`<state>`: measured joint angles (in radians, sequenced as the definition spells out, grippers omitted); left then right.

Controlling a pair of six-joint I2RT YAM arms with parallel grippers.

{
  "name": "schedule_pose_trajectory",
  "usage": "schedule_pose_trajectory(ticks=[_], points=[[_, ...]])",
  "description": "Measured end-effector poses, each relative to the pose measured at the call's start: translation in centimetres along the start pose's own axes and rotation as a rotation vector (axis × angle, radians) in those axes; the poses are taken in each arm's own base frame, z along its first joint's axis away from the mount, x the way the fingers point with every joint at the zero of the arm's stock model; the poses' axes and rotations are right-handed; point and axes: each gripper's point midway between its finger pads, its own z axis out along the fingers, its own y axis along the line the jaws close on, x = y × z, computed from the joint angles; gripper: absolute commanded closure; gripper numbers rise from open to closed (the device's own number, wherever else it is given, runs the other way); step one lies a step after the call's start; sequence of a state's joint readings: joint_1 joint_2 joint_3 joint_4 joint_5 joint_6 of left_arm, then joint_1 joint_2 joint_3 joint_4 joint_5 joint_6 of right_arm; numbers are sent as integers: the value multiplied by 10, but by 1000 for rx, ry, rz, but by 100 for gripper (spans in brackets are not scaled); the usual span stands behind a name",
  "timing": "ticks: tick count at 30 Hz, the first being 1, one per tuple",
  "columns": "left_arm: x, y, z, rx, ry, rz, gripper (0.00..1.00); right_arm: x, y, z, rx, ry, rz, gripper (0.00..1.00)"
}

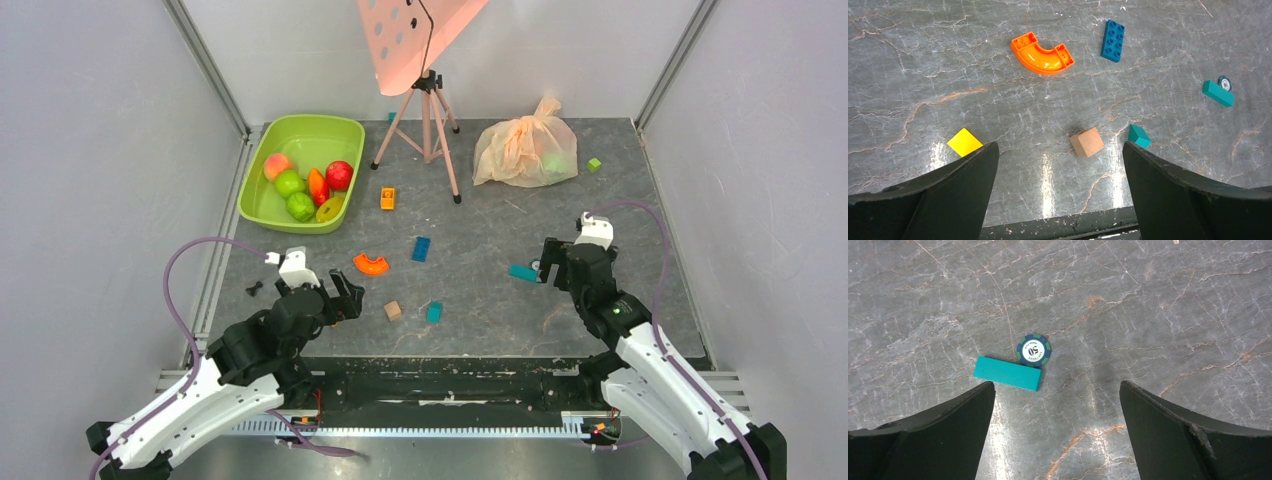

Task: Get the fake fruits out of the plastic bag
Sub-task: Pick up the plastic bag at the center of the board.

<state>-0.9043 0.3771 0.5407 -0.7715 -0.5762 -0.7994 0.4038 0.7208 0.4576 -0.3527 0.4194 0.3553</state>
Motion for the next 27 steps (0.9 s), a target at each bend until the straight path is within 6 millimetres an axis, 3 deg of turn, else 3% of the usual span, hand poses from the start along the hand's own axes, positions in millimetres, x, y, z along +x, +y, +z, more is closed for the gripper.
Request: schedule_pose_trajectory(ticks=[15, 27], points=[[1, 0, 0, 0, 1, 1, 0, -12, 2, -5, -22, -58, 43, 2], [1, 1, 1, -2, 3, 2, 0, -6, 1, -3, -23, -61, 47, 2]])
